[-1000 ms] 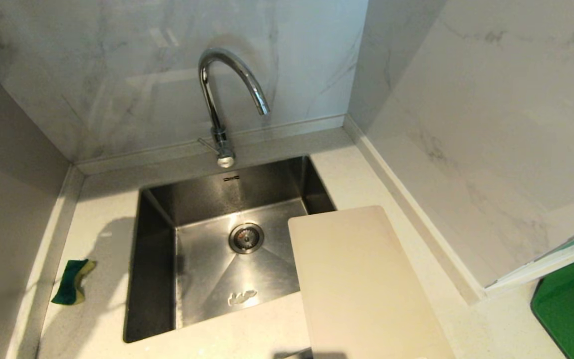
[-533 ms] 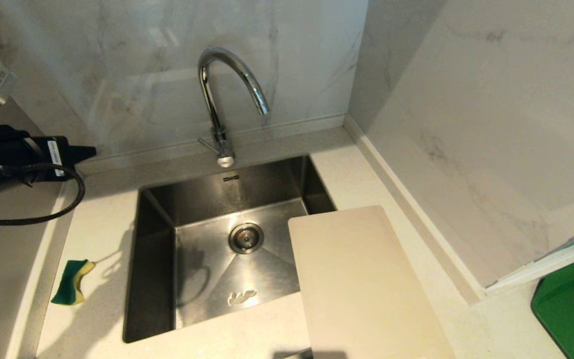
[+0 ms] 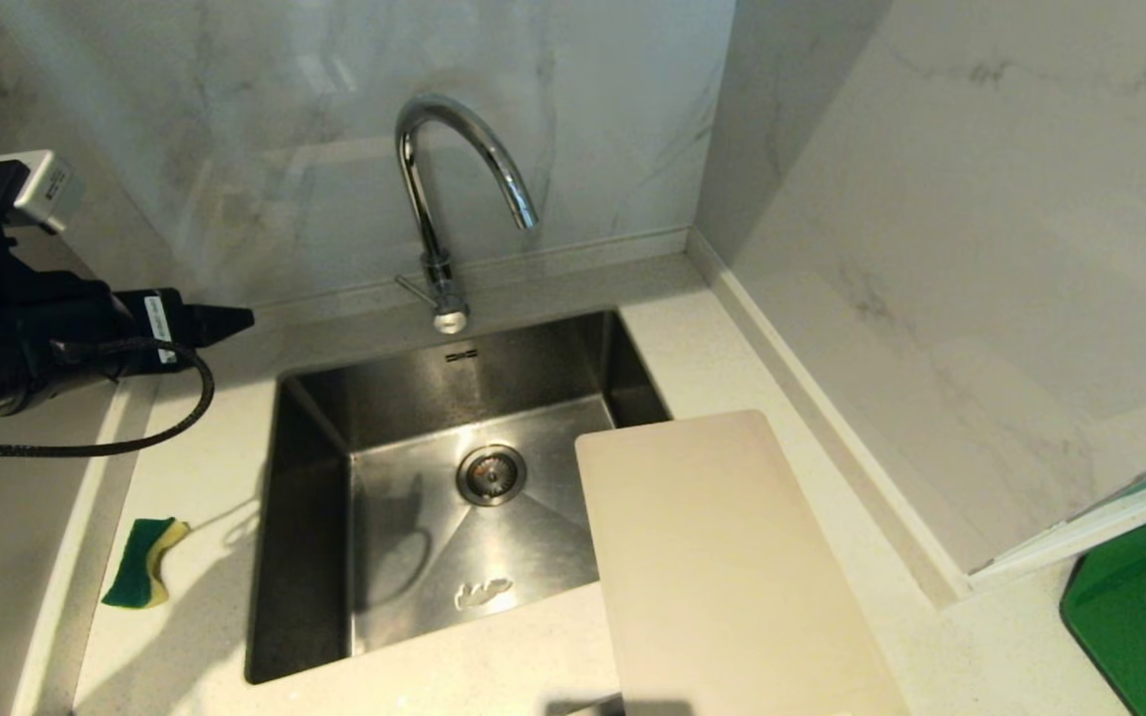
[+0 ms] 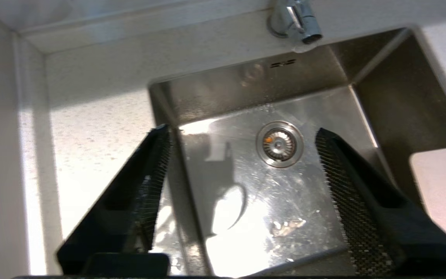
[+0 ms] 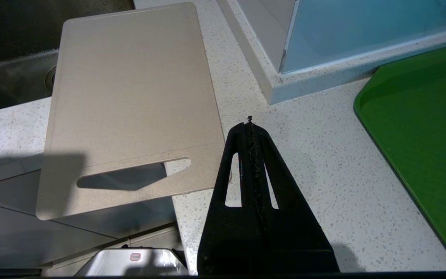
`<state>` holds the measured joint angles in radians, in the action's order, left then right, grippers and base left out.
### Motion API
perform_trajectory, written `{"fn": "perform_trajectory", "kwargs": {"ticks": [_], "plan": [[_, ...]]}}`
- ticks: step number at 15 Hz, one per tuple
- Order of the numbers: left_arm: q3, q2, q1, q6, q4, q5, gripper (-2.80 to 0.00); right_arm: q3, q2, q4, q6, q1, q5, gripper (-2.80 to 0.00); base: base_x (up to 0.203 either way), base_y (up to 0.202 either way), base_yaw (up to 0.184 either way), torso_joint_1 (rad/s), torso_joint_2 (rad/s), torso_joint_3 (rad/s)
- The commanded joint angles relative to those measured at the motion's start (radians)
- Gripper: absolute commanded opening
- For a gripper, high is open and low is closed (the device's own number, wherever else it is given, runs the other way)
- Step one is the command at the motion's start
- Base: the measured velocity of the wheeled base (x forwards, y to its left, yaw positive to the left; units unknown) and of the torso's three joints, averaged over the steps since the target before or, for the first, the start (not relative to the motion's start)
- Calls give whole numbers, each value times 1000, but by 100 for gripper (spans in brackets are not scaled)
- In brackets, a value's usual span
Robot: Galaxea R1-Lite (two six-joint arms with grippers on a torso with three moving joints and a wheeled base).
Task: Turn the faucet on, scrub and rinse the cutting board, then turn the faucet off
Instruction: Turn on the tap
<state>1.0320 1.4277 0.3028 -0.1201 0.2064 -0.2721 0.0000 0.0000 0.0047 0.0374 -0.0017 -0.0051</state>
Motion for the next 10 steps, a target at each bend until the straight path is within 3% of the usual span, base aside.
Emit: {"fn": "perform_trajectory", "kwargs": {"ticks": [1, 6, 8, 10], "plan": [[28, 20, 22, -8, 7, 0, 0, 2, 2, 0, -1, 0, 1, -280, 0, 0, 0, 0, 0, 0], [158, 121, 70, -91, 10, -20, 0, 2, 0, 0, -1, 0, 1, -280, 0, 0, 0, 0, 0, 0], [203, 174, 82, -104, 11, -79, 0, 2, 2, 0, -1, 0, 1, -280, 0, 0, 0, 0, 0, 0], [275, 257, 96, -151, 14, -178, 0, 2, 0, 0, -1, 0, 1, -280, 0, 0, 0, 0, 0, 0]]}}
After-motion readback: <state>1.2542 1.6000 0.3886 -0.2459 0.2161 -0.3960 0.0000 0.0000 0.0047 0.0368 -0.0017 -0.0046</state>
